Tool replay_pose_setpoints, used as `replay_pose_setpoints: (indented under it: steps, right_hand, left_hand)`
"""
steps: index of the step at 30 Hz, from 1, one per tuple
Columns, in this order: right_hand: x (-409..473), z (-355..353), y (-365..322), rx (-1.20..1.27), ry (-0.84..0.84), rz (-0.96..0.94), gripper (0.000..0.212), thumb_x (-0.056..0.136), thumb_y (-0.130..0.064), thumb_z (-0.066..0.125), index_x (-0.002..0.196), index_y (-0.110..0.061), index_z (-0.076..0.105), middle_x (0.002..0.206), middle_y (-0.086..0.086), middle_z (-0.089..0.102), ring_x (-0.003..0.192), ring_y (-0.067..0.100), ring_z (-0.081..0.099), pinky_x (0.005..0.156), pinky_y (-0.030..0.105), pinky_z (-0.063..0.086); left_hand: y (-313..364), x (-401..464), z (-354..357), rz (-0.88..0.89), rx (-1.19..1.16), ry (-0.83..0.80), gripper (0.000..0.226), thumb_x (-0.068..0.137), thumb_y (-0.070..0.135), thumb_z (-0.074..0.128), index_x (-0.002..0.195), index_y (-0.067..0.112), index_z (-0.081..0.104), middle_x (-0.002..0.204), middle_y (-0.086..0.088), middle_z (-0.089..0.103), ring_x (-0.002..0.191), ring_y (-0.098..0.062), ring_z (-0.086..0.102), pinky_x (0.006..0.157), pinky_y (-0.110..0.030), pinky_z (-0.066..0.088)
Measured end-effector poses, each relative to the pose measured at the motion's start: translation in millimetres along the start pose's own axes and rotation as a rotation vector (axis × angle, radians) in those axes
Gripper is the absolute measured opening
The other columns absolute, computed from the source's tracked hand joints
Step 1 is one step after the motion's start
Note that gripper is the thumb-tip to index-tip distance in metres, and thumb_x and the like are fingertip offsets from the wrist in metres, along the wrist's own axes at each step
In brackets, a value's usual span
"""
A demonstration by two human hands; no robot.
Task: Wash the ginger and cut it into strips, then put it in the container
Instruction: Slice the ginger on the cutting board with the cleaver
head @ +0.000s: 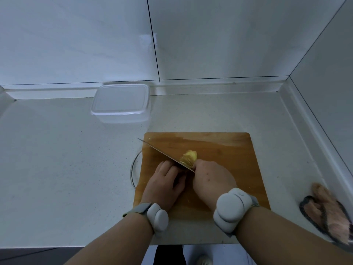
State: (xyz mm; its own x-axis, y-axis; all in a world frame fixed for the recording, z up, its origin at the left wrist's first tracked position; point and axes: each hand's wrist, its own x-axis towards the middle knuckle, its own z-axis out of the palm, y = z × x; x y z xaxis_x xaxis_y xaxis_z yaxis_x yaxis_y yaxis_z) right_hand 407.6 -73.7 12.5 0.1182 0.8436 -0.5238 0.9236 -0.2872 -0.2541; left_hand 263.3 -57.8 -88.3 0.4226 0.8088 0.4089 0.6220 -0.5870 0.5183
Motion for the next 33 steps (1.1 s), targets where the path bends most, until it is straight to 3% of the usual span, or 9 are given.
replay_pose_setpoints:
  steps: [14, 25, 33]
  right_hand:
    - [-12.8, 2.5, 11.5, 0.020, 0.048, -0.003, 0.025, 0.097, -0.016, 0.049, 0.119, -0.022, 0.059, 0.097, 0.000, 0.065, 0.083, 0.019, 0.064, 0.077, 0.037, 0.057]
    - [-35.8, -6.1, 19.5, 0.034, 0.055, -0.029, 0.020, 0.098, -0.019, 0.048, 0.112, -0.025, 0.061, 0.089, -0.003, 0.063, 0.076, 0.014, 0.061, 0.072, 0.031, 0.056]
    - [-35.8, -8.5, 16.1, 0.018, 0.025, -0.004, 0.023, 0.097, -0.017, 0.051, 0.117, -0.024, 0.061, 0.094, -0.001, 0.065, 0.081, 0.017, 0.062, 0.076, 0.033, 0.057]
  left_hand:
    - [0.8, 0.1, 0.3, -0.037, 0.000, -0.020, 0.024, 0.087, 0.030, 0.054, 0.096, 0.010, 0.064, 0.099, -0.003, 0.060, 0.091, -0.013, 0.053, 0.075, -0.020, 0.048]
    - [1.5, -1.0, 1.8, -0.055, 0.063, -0.009, 0.031, 0.087, 0.035, 0.050, 0.099, 0.011, 0.066, 0.105, -0.005, 0.061, 0.096, -0.014, 0.053, 0.077, -0.020, 0.046]
    - [-0.8, -2.1, 3.1, -0.048, 0.036, -0.012, 0.027, 0.087, 0.034, 0.051, 0.104, 0.015, 0.060, 0.108, -0.005, 0.060, 0.097, -0.015, 0.053, 0.077, -0.022, 0.046]
